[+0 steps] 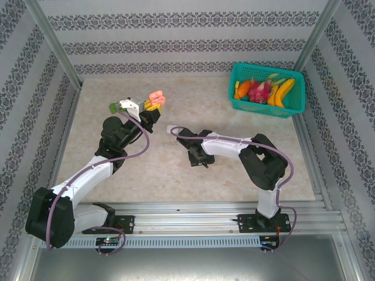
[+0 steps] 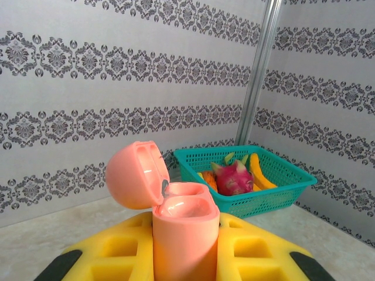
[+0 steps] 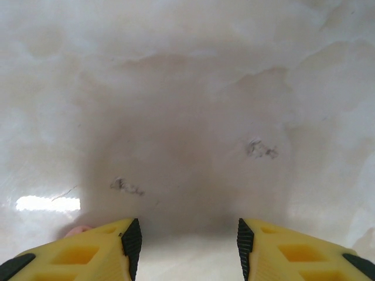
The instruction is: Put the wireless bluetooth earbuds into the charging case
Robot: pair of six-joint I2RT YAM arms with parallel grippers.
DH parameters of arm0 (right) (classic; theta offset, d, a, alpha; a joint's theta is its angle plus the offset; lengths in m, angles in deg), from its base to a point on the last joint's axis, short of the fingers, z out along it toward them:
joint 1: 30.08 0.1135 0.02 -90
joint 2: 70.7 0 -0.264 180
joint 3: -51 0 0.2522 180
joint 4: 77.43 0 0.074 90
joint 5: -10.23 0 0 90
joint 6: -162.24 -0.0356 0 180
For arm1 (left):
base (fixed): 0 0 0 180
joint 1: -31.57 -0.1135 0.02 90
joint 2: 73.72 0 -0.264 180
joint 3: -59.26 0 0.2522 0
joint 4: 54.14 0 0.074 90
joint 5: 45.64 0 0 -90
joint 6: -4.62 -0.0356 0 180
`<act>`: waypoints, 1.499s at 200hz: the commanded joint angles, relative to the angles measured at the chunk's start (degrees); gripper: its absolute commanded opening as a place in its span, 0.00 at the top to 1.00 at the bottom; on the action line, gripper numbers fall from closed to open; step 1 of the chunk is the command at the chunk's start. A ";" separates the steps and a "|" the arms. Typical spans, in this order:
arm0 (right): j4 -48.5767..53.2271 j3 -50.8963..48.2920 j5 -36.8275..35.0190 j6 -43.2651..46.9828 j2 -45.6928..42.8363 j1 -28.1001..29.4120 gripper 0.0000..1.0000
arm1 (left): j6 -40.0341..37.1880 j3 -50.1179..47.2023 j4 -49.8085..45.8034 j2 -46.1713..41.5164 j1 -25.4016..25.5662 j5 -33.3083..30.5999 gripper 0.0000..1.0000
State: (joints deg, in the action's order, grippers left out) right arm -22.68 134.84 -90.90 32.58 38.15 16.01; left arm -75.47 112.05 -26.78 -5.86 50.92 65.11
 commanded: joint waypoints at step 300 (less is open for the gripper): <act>2.86 8.95 12.27 12.95 6.10 -1.10 0.54 | -0.68 2.02 1.76 1.36 -0.99 1.64 1.00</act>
State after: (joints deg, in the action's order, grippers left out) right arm -21.70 142.71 -77.40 44.40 43.40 14.67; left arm -75.88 112.05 -26.78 -4.77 50.57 65.72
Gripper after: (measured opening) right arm 0.464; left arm 0.212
